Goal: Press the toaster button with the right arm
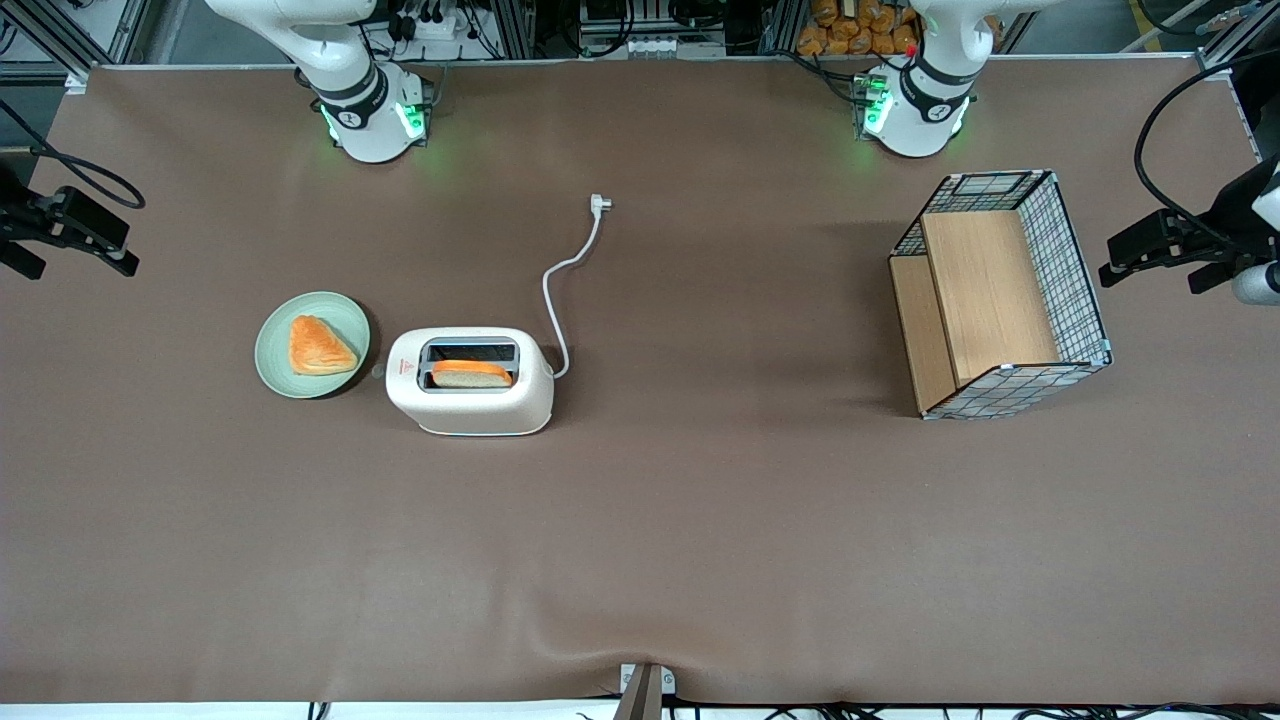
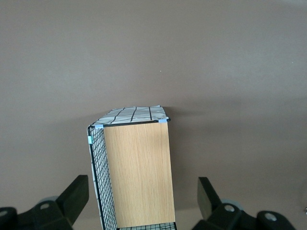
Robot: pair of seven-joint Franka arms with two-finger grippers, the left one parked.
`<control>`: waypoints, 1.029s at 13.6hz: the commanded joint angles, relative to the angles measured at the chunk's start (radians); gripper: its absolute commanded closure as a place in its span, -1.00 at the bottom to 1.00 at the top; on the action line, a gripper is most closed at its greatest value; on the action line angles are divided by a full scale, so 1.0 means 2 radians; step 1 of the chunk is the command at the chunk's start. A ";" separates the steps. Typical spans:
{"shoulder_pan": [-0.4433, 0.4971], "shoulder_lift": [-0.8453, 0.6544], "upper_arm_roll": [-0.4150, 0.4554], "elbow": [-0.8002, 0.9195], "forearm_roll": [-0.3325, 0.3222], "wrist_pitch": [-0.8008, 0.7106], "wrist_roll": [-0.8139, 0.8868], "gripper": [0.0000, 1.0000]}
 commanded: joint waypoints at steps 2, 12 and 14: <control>-0.002 -0.002 0.003 -0.002 -0.010 0.002 -0.006 -1.00; -0.001 -0.003 0.001 -0.006 -0.010 -0.004 0.033 -1.00; -0.002 -0.003 0.000 -0.006 -0.010 -0.004 0.032 -1.00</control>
